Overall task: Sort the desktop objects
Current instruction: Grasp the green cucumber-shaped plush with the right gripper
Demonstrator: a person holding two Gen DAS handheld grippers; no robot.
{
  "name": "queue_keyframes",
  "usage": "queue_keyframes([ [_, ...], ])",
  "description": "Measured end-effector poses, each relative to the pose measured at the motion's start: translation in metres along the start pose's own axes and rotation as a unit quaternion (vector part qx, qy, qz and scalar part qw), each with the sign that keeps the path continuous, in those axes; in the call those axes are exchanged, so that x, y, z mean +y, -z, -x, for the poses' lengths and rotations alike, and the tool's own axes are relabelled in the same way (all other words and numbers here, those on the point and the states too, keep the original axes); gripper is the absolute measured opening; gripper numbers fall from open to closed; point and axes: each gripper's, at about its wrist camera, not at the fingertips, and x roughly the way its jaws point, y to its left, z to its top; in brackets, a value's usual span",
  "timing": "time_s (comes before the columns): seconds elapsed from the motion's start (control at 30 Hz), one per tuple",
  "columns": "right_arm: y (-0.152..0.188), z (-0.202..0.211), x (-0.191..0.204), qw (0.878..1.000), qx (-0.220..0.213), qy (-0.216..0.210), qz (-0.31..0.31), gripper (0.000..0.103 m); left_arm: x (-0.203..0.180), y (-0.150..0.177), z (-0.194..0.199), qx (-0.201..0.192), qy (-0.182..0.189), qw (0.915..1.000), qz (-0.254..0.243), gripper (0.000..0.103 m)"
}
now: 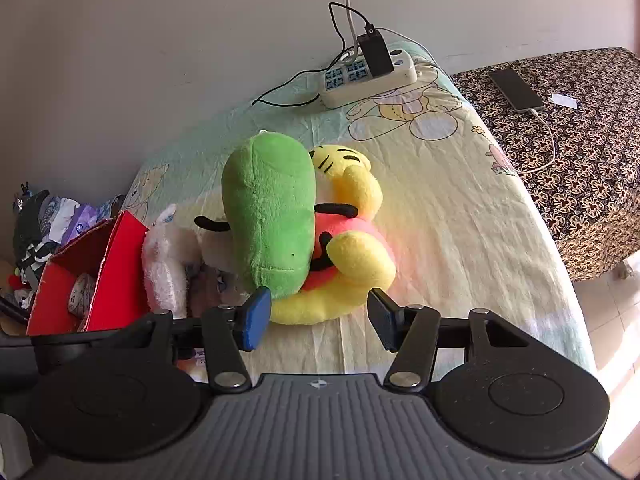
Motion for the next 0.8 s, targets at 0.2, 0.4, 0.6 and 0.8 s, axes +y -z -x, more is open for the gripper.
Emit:
queue_keyframes([
  [0.2, 0.0, 0.0, -0.005, 1.0, -0.003, -0.006, -0.012, 0.058, -0.006, 0.001, -0.001, -0.002, -0.006, 1.0, 0.0, 0.102],
  [0.4, 0.0, 0.001, -0.01, 1.0, -0.008, -0.017, -0.012, 0.058, -0.011, 0.002, -0.002, -0.006, -0.012, 0.9999, -0.003, 0.102],
  [0.6, -0.005, 0.004, -0.012, 0.999, -0.014, -0.032, -0.006, 0.058, -0.016, -0.003, 0.0, -0.015, -0.018, 0.9996, -0.012, 0.102],
  [0.8, -0.023, 0.006, -0.015, 0.998, -0.021, -0.061, -0.013, 0.058, -0.019, -0.016, 0.009, -0.042, 0.024, 0.9982, -0.035, 0.101],
])
